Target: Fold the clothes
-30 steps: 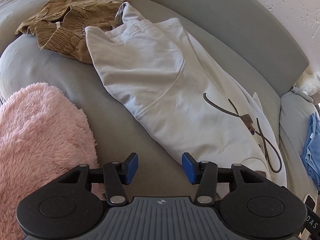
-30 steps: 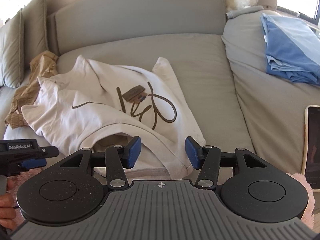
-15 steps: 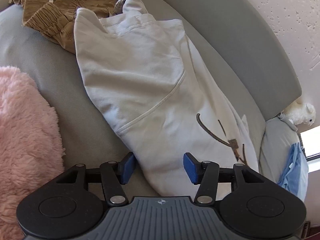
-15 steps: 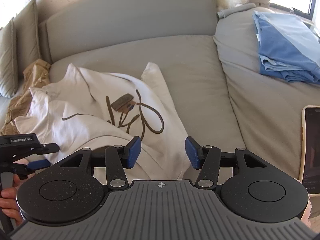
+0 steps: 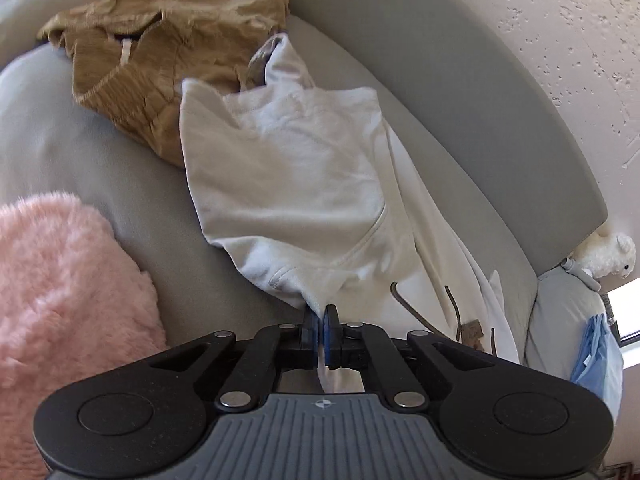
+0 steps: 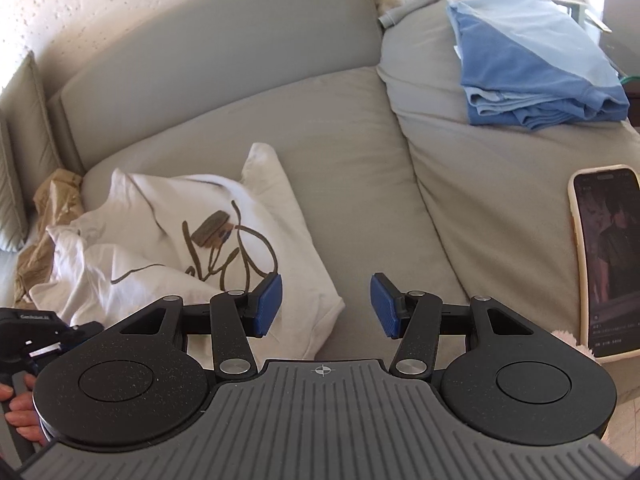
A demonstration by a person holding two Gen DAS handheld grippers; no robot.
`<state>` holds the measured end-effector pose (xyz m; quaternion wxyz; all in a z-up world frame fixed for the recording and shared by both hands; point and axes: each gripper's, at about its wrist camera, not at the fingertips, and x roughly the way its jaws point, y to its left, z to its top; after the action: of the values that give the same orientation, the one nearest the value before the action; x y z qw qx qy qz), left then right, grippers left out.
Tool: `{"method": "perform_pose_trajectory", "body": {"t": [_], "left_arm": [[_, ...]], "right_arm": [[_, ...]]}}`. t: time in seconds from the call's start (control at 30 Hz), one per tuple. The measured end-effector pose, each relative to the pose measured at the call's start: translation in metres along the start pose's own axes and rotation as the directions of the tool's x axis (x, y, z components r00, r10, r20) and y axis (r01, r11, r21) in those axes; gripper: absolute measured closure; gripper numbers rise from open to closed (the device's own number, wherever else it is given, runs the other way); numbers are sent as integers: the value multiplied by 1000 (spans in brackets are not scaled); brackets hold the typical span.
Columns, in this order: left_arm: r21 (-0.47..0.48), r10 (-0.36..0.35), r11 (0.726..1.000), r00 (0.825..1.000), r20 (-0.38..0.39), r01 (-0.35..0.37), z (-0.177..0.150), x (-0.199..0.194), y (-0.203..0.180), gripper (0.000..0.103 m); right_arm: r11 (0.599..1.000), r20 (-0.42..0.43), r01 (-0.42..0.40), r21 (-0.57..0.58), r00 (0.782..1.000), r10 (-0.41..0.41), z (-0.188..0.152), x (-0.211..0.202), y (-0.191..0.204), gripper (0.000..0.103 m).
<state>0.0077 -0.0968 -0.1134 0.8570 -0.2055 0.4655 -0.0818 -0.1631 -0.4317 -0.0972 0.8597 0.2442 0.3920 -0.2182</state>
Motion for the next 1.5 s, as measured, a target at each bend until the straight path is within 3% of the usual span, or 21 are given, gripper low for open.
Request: {"method": "perform_pose_trajectory", "body": {"t": [0.1,0.17,0.27,0.3,0.33,0.37,0.5,0.6,0.7,0.87,0.93,1.1,1.23,1.37,1.43,1.5], "left_arm": [[34,60,998,997,50,-61,16,-25,0,103],[67,106,992,994,17,-107,22,-30,3,102],[16,78,997,994,-77,-77,20,-22,17,99],[-9,72,997,993,-99,-73,17,-19,21,91],[-30,66,997,991,-114,-70,13,-16,23,77],[-50,55,997,991,-126,-62,10,-14,26,73],[-122,-12,993,993,-116,-2,12,-21,36,66],[-223,-44,975,991,-127,14,23,-23,51,63],[-224,-21,974,988,-154,-14,22,-22,52,60],[-185,74,977,984,-160,-103,22,-26,46,55],[-205,67,974,984,-167,-101,22,-25,48,43],[-279,29,957,981,-189,-82,15,1,62,46],[-343,-38,939,985,-167,-22,10,15,77,48],[-324,-59,946,987,-147,8,8,15,77,47],[-274,-55,962,990,-132,17,8,9,70,63],[-244,-74,969,989,-132,40,8,7,65,66]], "right_arm": [[1000,-22,-19,23,1000,20,-3,3,-1,48],[998,-40,-39,39,998,40,-6,6,0,47],[995,-76,-82,64,993,86,-14,16,7,47],[994,-84,-90,68,992,95,-16,18,9,47],[992,-104,-101,80,989,109,-20,22,11,47],[990,-117,-112,90,986,122,-22,25,12,47],[979,-127,-145,140,978,163,-26,27,10,47],[961,-124,-174,213,971,204,-25,28,4,47],[941,-124,-209,266,961,248,-26,29,0,47],[932,-142,-222,286,952,271,-28,30,2,47],[930,-147,-224,292,950,275,-29,31,2,47],[923,-140,-230,308,949,283,-25,37,1,46],[923,-141,-229,310,949,283,-24,41,2,46],[925,-145,-220,309,950,275,-26,45,0,46],[921,-132,-218,322,953,272,-27,47,-2,46],[918,-127,-217,331,954,272,-27,47,-4,46]]}}
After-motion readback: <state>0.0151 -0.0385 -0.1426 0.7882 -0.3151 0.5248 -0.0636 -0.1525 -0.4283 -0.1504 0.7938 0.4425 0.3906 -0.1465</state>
